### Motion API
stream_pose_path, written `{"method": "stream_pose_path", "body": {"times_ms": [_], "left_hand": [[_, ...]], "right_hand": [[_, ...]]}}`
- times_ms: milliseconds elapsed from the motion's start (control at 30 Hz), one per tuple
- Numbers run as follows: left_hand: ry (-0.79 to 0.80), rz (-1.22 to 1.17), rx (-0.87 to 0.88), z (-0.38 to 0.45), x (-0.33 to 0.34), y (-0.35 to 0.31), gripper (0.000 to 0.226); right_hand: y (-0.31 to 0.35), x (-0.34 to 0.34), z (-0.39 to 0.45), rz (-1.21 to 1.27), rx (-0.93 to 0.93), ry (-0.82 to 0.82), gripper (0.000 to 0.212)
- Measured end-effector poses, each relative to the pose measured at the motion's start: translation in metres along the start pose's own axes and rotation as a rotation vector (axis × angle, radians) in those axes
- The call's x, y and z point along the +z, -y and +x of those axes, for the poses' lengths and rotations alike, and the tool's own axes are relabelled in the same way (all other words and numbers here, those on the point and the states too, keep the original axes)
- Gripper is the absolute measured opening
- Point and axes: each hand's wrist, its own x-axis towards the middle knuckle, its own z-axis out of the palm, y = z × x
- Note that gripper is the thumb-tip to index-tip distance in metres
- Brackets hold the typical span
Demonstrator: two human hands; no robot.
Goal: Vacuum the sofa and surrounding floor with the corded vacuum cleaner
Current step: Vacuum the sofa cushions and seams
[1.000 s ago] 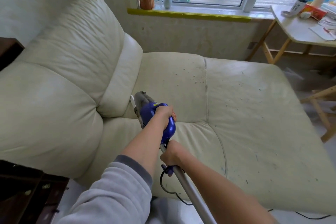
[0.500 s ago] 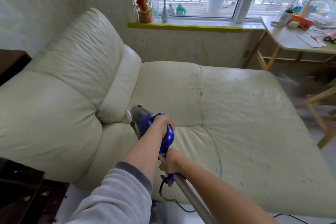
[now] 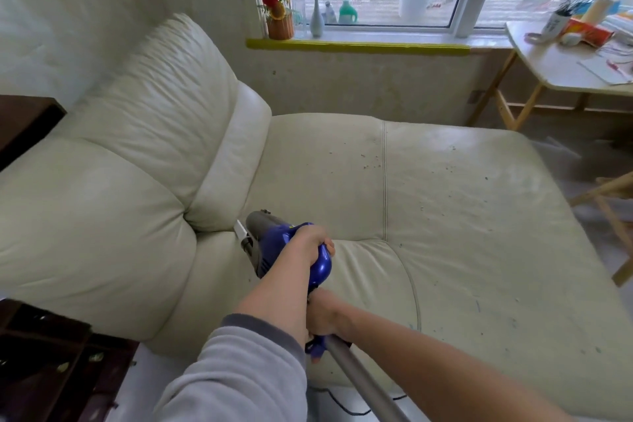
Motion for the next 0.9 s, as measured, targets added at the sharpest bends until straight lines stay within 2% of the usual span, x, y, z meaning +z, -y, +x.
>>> {"method": "stream_pose_path", "body": {"times_ms": [133, 200, 333, 467, 600, 733, 833, 900], "left_hand": [[-0.047, 0.069, 0.036, 0.021, -0.014, -0.031, 0.037], [-0.043, -0.017, 0.004, 0.027, -0.018, -0.043, 0.037], [-0.066, -0.026, 0.005, 0.037, -0.011, -0.054, 0.036], [-0.105, 0.08, 0.014, 0.048, 0.002, -0.047, 0.035], [0.019, -0.083, -0.012, 0.054, 0.012, -0.038, 0.042], [0.08, -0.27, -0.054, 0.048, 0.005, -0.044, 0.03], [0.119, -0.336, -0.093, 0.041, 0.0, -0.039, 0.024], [0.122, -0.345, -0.11, 0.037, -0.003, -0.04, 0.023]], "right_hand": [[0.018, -0.026, 0.03, 0.028, 0.007, 0.001, 0.018], [0.024, -0.036, 0.043, 0.001, 0.0, 0.037, 0.019], [0.017, -0.049, 0.065, 0.003, -0.015, 0.037, 0.023], [-0.004, -0.052, 0.069, 0.125, 0.015, 0.032, 0.017], [-0.034, -0.056, 0.062, 0.268, -0.003, 0.024, 0.01], [-0.074, -0.085, 0.064, 0.375, 0.058, -0.08, 0.024], [-0.086, -0.102, 0.068, 0.627, 0.052, -0.052, 0.016], [-0.085, -0.102, 0.072, 0.687, 0.013, -0.084, 0.017]]}}
